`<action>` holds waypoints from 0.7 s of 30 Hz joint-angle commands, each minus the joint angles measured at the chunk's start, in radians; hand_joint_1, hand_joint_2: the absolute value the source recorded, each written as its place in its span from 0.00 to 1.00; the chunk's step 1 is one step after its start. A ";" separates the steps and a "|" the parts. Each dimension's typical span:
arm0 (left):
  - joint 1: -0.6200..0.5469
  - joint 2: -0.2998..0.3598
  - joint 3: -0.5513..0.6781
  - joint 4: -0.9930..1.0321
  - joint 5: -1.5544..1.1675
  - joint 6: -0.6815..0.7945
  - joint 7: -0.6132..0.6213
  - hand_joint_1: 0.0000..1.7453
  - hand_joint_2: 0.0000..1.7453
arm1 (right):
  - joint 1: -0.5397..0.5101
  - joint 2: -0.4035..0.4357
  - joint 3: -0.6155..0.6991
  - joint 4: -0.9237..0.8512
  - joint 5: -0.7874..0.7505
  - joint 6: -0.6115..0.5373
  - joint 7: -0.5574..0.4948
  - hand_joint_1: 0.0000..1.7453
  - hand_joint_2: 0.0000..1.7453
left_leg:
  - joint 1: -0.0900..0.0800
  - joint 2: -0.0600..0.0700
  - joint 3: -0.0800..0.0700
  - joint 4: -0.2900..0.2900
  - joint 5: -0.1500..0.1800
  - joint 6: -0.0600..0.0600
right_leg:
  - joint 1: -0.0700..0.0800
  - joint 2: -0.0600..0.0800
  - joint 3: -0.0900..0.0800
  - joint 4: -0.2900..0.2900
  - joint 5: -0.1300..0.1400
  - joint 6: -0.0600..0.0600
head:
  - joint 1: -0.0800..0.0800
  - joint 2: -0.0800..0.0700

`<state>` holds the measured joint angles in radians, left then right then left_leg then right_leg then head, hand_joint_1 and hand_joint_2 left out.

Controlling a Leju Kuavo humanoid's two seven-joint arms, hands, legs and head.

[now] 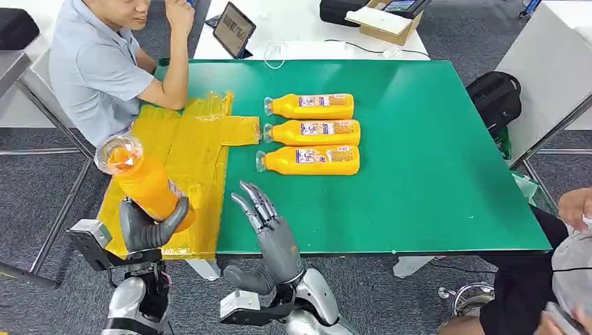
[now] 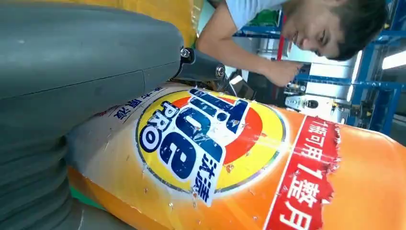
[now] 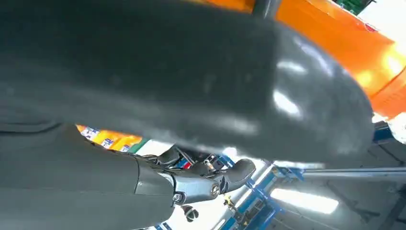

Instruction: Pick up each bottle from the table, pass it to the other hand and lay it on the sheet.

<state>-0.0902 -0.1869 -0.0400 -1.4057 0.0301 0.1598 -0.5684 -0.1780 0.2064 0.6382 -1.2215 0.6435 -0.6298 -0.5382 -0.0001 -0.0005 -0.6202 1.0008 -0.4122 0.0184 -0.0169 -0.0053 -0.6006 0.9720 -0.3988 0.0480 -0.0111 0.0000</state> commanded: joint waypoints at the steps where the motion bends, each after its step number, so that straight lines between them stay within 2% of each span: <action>1: -0.150 0.092 -0.030 0.182 -0.299 0.161 0.056 1.00 1.00 | -0.006 -0.029 -0.006 0.011 -0.049 0.036 -0.039 0.00 0.00 | 0.000 -0.002 0.003 -0.001 0.000 -0.001 | 0.000 -0.002 0.003 -0.001 -0.001 -0.002 | 0.000 0.000; 2: -0.194 0.114 -0.037 0.237 -0.381 0.185 0.073 1.00 1.00 | -0.003 -0.029 -0.004 0.009 -0.054 0.041 -0.047 0.00 0.00 | 0.001 -0.003 0.004 -0.001 -0.001 -0.002 | 0.001 -0.003 0.005 -0.001 -0.002 -0.002 | 0.000 0.000; 4: -0.231 0.111 -0.018 0.275 -0.387 0.173 0.073 1.00 1.00 | -0.001 -0.029 -0.001 0.005 -0.056 0.048 -0.048 0.00 0.00 | 0.001 -0.005 0.002 -0.001 0.001 -0.001 | 0.001 -0.005 0.003 0.000 -0.001 -0.002 | 0.000 0.000; 7: -0.328 0.155 -0.052 0.426 -0.565 0.205 0.151 1.00 1.00 | -0.005 -0.026 0.014 0.000 -0.080 0.083 -0.065 0.00 0.00 | 0.001 -0.004 0.005 -0.001 0.000 -0.002 | 0.002 -0.003 0.005 0.000 -0.002 -0.003 | 0.000 0.000; 9: -0.434 0.190 -0.070 0.599 -0.723 0.257 0.198 1.00 1.00 | -0.009 -0.025 0.031 0.003 -0.090 0.113 -0.069 0.00 0.00 | 0.002 -0.005 0.005 0.000 0.000 -0.002 | 0.002 -0.004 0.005 0.000 -0.002 -0.003 | 0.000 0.000; 12: -0.557 0.228 -0.094 0.795 -0.879 0.252 0.246 1.00 1.00 | -0.007 -0.032 0.049 0.008 -0.091 0.140 -0.073 0.00 0.00 | 0.002 -0.006 0.003 0.000 0.001 -0.002 | 0.001 -0.005 0.004 0.001 -0.001 -0.002 | 0.000 0.000; 15: -0.617 0.256 -0.126 0.893 -0.989 0.264 0.286 1.00 1.00 | 0.006 -0.037 0.055 0.023 -0.092 0.137 -0.096 0.00 0.00 | 0.002 -0.004 0.004 0.000 0.001 -0.002 | 0.002 -0.003 0.005 0.001 -0.001 -0.003 | 0.000 0.000; 21: -0.653 0.276 -0.161 0.947 -1.068 0.250 0.320 1.00 1.00 | 0.010 -0.034 0.053 0.040 -0.105 0.138 -0.113 0.00 0.00 | 0.001 -0.001 0.004 0.000 0.000 -0.001 | 0.001 -0.001 0.004 0.000 -0.001 -0.001 | 0.000 0.000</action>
<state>-0.5786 0.0206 -0.1034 -0.7461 -0.9625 0.4181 -0.2865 -0.1589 0.1987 0.6653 -1.2257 0.5543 -0.4963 -0.6356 0.0002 -0.0003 -0.6200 1.0009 -0.4106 0.0180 -0.0168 -0.0052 -0.6006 0.9730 -0.3982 0.0482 -0.0107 0.0000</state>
